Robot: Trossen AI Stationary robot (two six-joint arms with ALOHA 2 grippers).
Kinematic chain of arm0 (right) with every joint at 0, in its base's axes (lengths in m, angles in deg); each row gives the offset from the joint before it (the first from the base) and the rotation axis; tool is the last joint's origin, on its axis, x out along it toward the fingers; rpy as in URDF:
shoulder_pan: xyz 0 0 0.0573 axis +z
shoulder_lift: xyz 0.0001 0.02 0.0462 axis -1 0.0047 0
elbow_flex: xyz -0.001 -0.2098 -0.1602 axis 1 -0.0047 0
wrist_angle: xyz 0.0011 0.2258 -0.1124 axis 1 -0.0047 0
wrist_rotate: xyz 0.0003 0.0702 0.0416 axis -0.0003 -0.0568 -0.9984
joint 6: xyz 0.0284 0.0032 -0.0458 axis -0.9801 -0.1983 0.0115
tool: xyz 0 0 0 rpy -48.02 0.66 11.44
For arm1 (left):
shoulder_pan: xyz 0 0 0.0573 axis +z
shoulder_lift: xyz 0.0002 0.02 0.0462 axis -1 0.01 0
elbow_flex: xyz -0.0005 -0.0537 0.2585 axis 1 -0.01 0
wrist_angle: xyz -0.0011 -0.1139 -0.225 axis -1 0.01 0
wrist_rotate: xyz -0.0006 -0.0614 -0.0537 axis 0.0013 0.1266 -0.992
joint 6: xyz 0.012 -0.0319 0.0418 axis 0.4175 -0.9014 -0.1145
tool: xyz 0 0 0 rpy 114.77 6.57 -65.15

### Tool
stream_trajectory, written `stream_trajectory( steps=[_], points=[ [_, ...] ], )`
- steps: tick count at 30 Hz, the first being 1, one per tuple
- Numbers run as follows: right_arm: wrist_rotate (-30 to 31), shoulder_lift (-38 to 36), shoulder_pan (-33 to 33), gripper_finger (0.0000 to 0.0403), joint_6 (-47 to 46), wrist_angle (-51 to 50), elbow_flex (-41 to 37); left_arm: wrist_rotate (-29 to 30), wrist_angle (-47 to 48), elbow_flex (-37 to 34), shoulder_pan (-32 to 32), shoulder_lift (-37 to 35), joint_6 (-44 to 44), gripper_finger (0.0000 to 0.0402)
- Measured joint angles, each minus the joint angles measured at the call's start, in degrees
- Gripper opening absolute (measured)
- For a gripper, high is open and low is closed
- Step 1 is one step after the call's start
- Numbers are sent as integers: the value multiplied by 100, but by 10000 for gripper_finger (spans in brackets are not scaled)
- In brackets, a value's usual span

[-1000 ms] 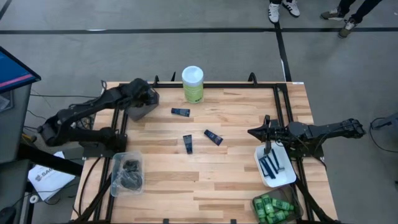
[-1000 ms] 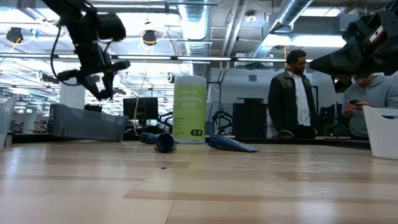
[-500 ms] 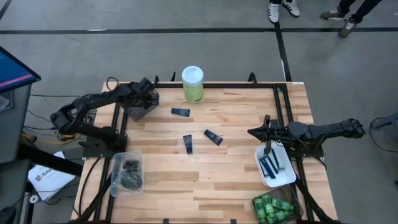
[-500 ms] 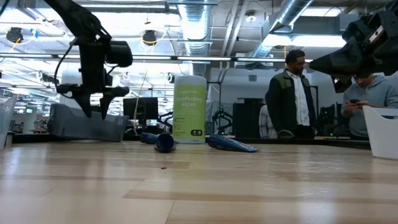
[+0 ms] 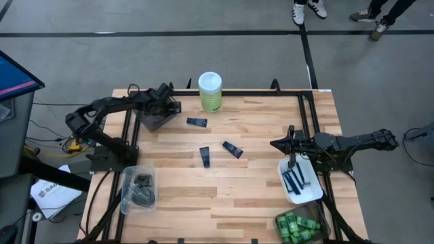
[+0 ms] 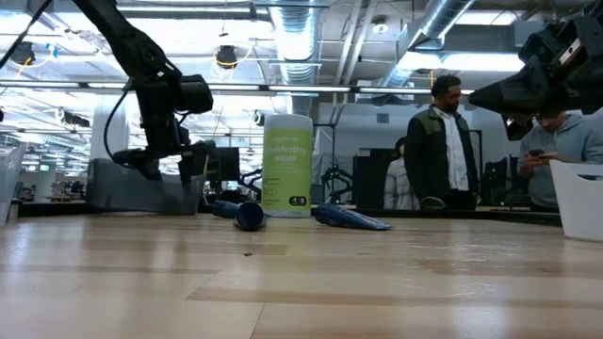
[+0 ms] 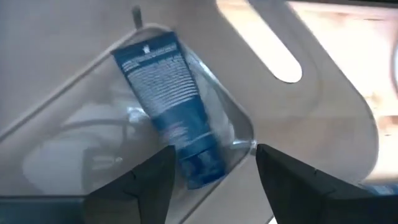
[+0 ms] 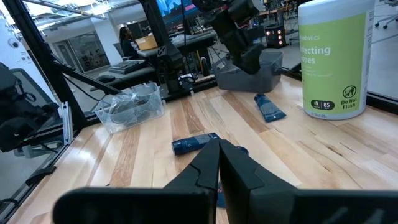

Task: Pick & Place Travel size toiletries
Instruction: Put the black shave cream into the top black bin

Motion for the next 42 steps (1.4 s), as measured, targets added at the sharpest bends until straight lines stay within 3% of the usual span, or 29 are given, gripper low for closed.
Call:
stream_trajectory(
  steps=[9, 15, 20, 26, 30, 42],
  points=[
    [0, 0, 0, 5, -2, 0, 0, -372, -56, 280, -136, -1040, 727, 209],
    [-2, 0, 1, 5, -1, 0, 0, -553, -618, 363, -1092, -1701, 1949, 208],
    [-2, 0, 1, 5, 0, 0, 0, -793, -671, 358, -1854, -1285, 3199, 226],
    [0, 2, 1, 5, 0, 0, 0, -762, -471, 620, -2474, -654, 4220, 298],
    [0, 2, -1, 5, 0, 0, 0, -305, -234, 1049, -2408, -166, 4568, 334],
    [0, 2, 0, 5, 0, 0, 0, -1312, 175, 2012, -1639, 1308, 5523, 325]
  ],
)
